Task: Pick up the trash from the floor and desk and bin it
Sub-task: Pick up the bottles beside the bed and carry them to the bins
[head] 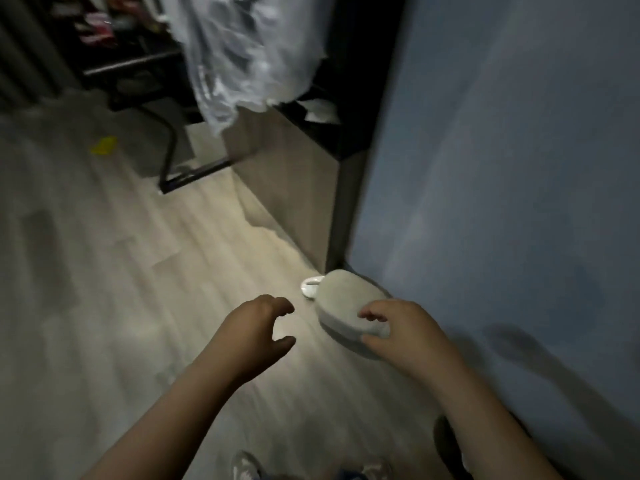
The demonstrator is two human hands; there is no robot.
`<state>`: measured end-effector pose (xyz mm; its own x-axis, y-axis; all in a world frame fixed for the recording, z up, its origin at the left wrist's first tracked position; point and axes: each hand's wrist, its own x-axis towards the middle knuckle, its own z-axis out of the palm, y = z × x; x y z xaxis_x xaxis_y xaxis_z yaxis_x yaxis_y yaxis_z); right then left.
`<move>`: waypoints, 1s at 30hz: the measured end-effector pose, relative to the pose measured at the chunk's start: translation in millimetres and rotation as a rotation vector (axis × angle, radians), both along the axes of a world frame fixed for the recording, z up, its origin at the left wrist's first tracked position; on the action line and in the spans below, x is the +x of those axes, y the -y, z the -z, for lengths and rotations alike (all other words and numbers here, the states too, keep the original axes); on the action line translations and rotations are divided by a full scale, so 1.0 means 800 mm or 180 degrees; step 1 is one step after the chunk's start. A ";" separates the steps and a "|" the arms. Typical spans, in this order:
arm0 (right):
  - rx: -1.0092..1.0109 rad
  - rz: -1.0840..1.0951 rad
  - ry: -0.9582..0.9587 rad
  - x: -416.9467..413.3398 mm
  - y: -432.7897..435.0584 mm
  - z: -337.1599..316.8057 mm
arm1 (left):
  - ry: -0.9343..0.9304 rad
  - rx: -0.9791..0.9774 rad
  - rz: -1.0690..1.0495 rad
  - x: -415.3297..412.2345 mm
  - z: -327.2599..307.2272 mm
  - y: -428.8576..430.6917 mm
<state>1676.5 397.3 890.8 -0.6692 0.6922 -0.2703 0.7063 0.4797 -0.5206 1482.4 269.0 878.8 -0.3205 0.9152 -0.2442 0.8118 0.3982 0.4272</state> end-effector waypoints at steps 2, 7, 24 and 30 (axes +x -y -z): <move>0.0080 -0.0278 -0.0092 -0.071 0.032 -0.009 | -0.0033 0.0043 -0.0287 -0.058 -0.011 0.050; 0.0087 -0.0750 -0.0308 -0.225 0.107 -0.024 | -0.0042 0.0256 -0.0916 -0.171 -0.030 0.153; 0.0207 -0.2227 -0.0376 -0.630 0.151 -0.044 | -0.0135 0.0446 -0.2441 -0.457 -0.034 0.267; 0.0257 -0.2504 -0.0493 -0.772 0.109 -0.061 | -0.0224 0.0418 -0.2772 -0.569 -0.058 0.233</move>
